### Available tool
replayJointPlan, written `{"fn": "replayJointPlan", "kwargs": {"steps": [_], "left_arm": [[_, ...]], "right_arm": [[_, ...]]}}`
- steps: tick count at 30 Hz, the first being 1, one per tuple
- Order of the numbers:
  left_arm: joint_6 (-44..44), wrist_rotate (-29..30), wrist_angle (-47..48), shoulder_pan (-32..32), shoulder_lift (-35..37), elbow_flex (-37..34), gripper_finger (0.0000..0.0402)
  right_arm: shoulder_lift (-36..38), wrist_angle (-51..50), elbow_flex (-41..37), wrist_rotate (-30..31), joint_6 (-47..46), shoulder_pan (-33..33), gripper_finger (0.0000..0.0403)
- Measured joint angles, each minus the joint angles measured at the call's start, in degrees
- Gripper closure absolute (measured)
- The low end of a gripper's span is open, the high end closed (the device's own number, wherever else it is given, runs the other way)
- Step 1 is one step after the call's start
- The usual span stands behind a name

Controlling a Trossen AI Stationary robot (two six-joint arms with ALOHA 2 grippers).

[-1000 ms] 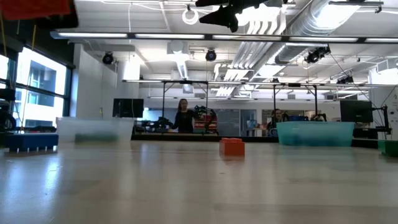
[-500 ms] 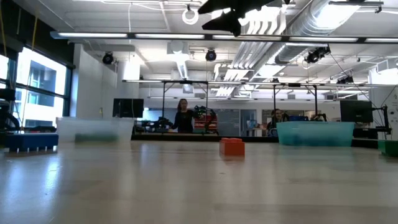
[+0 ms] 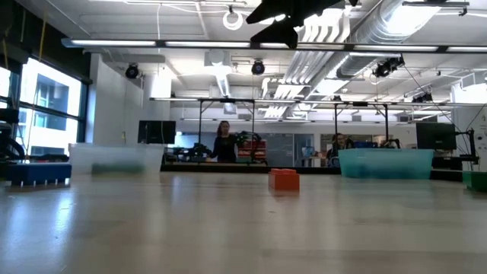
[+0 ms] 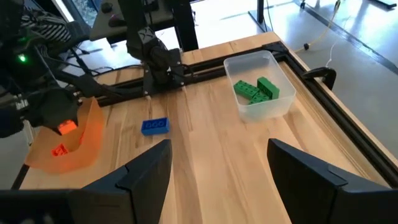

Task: Sort & place blocks by color
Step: Put the orange game piece into the orange bin, then put the blue game piece into the blue bin

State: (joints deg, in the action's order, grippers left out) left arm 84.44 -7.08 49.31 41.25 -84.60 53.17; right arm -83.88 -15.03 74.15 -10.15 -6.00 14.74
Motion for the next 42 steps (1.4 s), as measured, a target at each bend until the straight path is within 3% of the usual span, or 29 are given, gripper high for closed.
{"fn": "replayJointPlan", "kwargs": {"steps": [15, 32, 42], "left_arm": [[-0.43, -6.66, -3.03, -0.03, -7.84, 0.00, 0.0273], [3.50, -10.79, -2.81, -1.18, -7.11, 0.20, 0.0180], [4.50, -3.87, -2.39, -1.86, -3.54, 3.57, 0.0180]], "right_arm": [[0.00, -2.98, 0.00, -0.15, 0.02, 0.00, 0.0151], [2.59, -7.71, -0.07, 0.12, 0.84, 0.00, 0.0151], [8.36, -12.12, -0.07, 0.31, -1.55, 0.00, 0.0151]]}}
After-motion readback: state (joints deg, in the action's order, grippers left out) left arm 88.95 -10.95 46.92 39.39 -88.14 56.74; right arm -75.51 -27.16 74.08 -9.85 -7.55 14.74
